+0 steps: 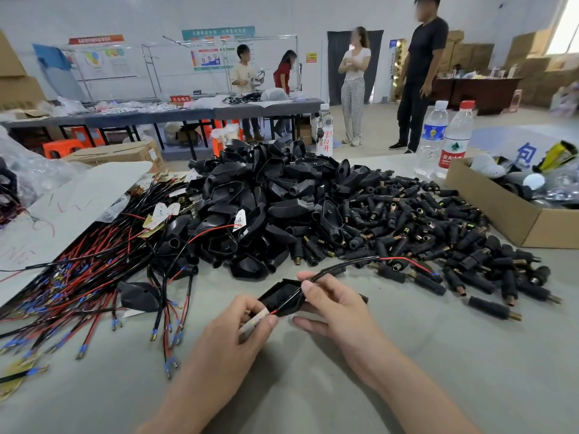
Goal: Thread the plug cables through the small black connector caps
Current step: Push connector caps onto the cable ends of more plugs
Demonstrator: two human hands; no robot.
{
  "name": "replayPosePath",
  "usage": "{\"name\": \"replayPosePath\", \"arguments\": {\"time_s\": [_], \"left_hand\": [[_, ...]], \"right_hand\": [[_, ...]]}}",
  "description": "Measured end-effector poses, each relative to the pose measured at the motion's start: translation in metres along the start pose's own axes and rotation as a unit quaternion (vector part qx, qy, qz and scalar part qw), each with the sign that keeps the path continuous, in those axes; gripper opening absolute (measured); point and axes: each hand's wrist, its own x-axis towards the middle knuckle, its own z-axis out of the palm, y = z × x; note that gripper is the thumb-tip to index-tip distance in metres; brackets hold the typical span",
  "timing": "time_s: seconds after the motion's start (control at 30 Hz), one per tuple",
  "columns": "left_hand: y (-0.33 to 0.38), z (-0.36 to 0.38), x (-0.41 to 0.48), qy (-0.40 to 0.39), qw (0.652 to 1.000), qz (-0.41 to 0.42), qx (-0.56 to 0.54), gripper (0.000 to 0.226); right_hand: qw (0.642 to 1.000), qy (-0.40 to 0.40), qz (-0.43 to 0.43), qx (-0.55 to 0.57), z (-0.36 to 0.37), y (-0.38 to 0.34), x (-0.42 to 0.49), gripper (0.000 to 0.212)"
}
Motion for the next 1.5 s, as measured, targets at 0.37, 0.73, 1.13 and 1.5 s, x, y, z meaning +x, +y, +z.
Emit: {"name": "replayPosePath", "arguments": {"time_s": [0.37,0.73,1.13,1.5], "left_hand": [[0.005,0.000,0.003,0.045,0.994,-0.046,-0.084,0.016],[0.006,-0.002,-0.001,0.061,0.991,-0.047,-0.106,0.045],[0.010,-0.009,-0.002,0.075,0.997,0.028,-0.003,0.029],[0.000,0.000,-0.001,0.063,0.996,0.052,0.043,0.027]], "right_hand": [[1.000,0.012,0.000,0.008,0.000,0.000,0.002,0.016],[0.999,0.015,0.041,0.017,-0.001,-0.002,0.003,0.016],[0.999,0.031,0.032,0.014,-0.003,-0.004,0.004,0.027],[0.999,-0.013,0.047,0.021,0.006,-0.004,-0.002,0.026]]}}
